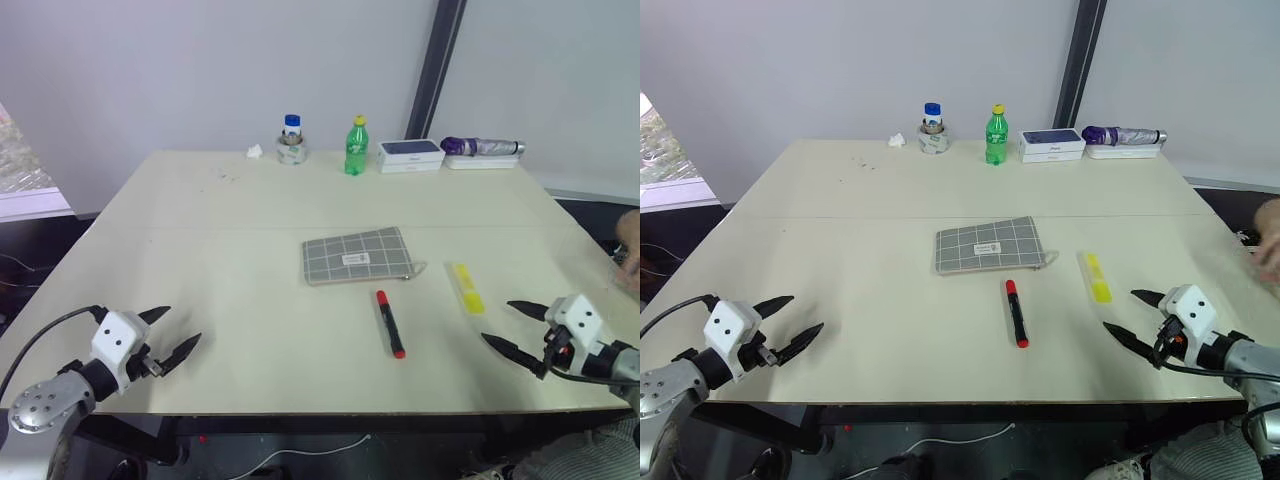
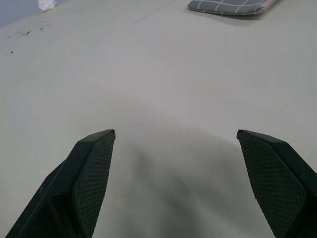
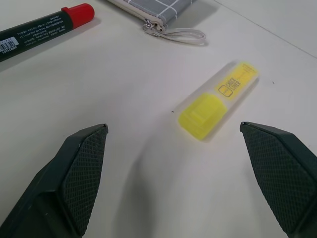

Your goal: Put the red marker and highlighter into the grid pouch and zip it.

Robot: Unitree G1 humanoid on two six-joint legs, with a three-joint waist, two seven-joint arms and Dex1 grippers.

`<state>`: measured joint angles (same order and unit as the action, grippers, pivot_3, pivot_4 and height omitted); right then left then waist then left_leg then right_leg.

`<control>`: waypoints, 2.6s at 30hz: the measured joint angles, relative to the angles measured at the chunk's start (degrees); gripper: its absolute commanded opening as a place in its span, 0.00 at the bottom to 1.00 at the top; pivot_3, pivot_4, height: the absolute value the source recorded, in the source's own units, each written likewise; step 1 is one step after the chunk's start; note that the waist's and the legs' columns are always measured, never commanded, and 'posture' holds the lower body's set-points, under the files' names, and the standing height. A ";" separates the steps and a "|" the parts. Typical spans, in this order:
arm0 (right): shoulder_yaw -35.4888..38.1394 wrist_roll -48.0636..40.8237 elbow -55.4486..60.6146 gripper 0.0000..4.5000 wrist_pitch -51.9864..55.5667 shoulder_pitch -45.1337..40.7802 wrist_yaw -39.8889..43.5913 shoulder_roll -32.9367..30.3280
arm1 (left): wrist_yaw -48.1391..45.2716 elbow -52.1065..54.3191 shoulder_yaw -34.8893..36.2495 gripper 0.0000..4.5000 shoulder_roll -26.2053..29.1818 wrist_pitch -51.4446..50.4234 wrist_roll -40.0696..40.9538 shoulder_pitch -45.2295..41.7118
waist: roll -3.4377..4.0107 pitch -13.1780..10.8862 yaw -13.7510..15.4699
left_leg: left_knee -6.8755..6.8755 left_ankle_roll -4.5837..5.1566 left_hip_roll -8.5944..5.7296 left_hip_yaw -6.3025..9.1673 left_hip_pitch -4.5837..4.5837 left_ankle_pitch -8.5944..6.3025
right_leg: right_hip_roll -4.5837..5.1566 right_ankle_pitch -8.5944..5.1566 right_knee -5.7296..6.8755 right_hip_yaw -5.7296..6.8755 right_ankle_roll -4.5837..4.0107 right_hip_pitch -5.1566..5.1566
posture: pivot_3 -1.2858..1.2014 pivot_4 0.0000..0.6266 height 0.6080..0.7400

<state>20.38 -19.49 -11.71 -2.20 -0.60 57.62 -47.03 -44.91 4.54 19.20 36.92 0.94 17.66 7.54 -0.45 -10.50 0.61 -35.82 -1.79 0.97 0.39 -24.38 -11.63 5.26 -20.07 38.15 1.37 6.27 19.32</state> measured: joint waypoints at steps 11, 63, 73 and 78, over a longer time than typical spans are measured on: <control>-1.54 0.27 -0.03 0.99 0.04 -2.00 -0.05 0.42 | 1.94 -1.66 -0.02 0.92 0.00 2.75 -1.99 -1.56 | 0.00 0.00 -0.03 | 0.07 0.00 -0.01 -0.02 0.00 0.00 | 0.02 0.00 -0.03 0.00 0.00 0.03 | 0.52 0.24 1.00; -25.03 30.99 -47.87 0.01 -12.21 -48.13 -36.65 16.54 | 18.04 -71.68 -33.71 0.92 -7.78 53.12 -41.27 -58.61 | -0.02 -0.01 -0.62 | 0.51 -0.54 -0.27 -0.38 -0.30 0.37 | -0.07 0.03 0.08 -0.03 0.03 0.63 | 0.52 0.24 1.00; -27.63 34.08 -54.03 0.01 -14.56 -52.30 -39.26 19.97 | 26.15 -75.98 -38.82 0.92 -11.48 51.22 -47.07 -63.60 | -0.01 0.00 0.02 | 0.43 -0.57 -0.29 -0.33 -0.25 0.41 | -0.07 0.03 0.23 -0.03 0.03 0.57 | 0.52 0.24 1.00; -29.47 35.92 -54.29 0.01 -15.86 -52.39 -39.85 20.32 | 27.34 -76.38 -40.53 0.92 -12.30 51.34 -48.33 -64.48 | 0.00 0.03 0.10 | 0.41 -0.57 -0.33 -0.30 -0.15 0.41 | -0.06 0.03 0.22 -0.02 0.03 0.45 | 0.52 0.24 1.00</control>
<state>-9.10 16.43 -66.01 -18.06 -52.99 17.77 -26.71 -17.57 -71.83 -21.34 24.62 52.28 -30.67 -56.94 -0.45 -10.46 0.72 -35.41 -2.36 0.64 0.09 -24.53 -11.22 5.19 -20.04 38.37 1.34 6.30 19.76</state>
